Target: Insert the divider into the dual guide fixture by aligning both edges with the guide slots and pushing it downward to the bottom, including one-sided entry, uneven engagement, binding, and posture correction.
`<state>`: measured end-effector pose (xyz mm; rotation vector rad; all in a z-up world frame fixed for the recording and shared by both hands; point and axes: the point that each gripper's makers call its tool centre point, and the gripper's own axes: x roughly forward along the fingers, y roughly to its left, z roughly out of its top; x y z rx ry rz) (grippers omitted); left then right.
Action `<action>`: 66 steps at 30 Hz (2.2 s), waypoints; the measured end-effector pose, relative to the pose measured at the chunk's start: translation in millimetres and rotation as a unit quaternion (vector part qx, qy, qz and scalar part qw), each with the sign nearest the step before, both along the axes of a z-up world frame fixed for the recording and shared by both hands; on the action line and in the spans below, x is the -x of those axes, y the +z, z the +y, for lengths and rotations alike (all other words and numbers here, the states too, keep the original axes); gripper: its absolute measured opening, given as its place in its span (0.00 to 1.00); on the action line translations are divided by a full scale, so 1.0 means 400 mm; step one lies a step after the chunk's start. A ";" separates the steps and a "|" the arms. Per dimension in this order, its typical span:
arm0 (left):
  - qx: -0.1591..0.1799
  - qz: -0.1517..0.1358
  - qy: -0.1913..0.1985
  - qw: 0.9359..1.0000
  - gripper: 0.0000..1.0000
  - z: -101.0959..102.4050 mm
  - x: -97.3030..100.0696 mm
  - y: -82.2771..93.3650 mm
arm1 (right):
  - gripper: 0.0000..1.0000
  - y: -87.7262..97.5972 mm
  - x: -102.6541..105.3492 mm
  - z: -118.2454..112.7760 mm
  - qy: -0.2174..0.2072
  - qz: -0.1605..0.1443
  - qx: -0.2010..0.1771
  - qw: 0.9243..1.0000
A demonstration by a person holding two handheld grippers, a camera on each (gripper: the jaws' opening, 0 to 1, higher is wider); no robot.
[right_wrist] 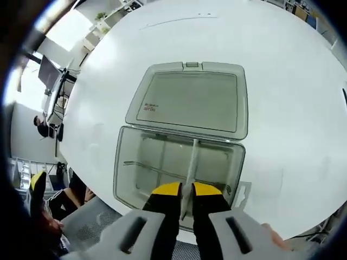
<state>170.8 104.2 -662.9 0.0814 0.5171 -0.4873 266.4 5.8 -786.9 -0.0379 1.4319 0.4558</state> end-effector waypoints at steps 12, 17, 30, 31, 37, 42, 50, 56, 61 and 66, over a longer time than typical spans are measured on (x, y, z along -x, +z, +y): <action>-0.002 0.003 0.004 1.000 0.82 -0.008 0.008 -0.002 | 0.02 -0.007 -0.002 -0.003 0.001 -0.003 0.012 1.000; -0.001 0.001 0.010 1.000 0.82 -0.005 0.012 -0.001 | 0.03 -0.008 -0.006 -0.002 0.004 -0.005 0.004 1.000; 0.006 -0.002 0.027 1.000 0.83 0.016 0.009 0.001 | 0.16 0.038 -0.008 0.032 0.037 -0.019 -0.021 0.999; 0.006 -0.002 0.027 1.000 0.83 0.016 0.009 0.001 | 0.17 0.041 -0.004 0.033 0.040 -0.019 -0.024 0.999; 0.005 0.000 0.029 1.000 0.83 0.025 0.012 -0.001 | 0.18 0.062 0.012 0.024 0.046 -0.022 -0.049 0.997; 0.005 0.007 0.028 1.000 0.83 0.027 0.014 -0.011 | 0.20 0.086 0.028 0.021 0.051 -0.028 -0.073 0.996; 0.005 0.012 0.031 0.999 0.82 0.032 0.008 -0.018 | 0.21 0.102 0.043 0.009 0.059 -0.033 -0.100 0.993; 0.002 0.023 0.033 0.999 0.82 0.040 0.009 -0.030 | 0.22 0.110 0.052 0.016 0.072 -0.039 -0.126 0.989; -0.001 0.030 0.039 0.999 0.82 0.052 0.010 -0.038 | 0.26 0.122 0.055 0.024 0.088 -0.051 -0.154 0.983; -0.002 0.039 0.047 0.998 0.82 0.069 0.010 -0.042 | 0.29 0.147 0.062 0.030 0.113 -0.070 -0.189 0.973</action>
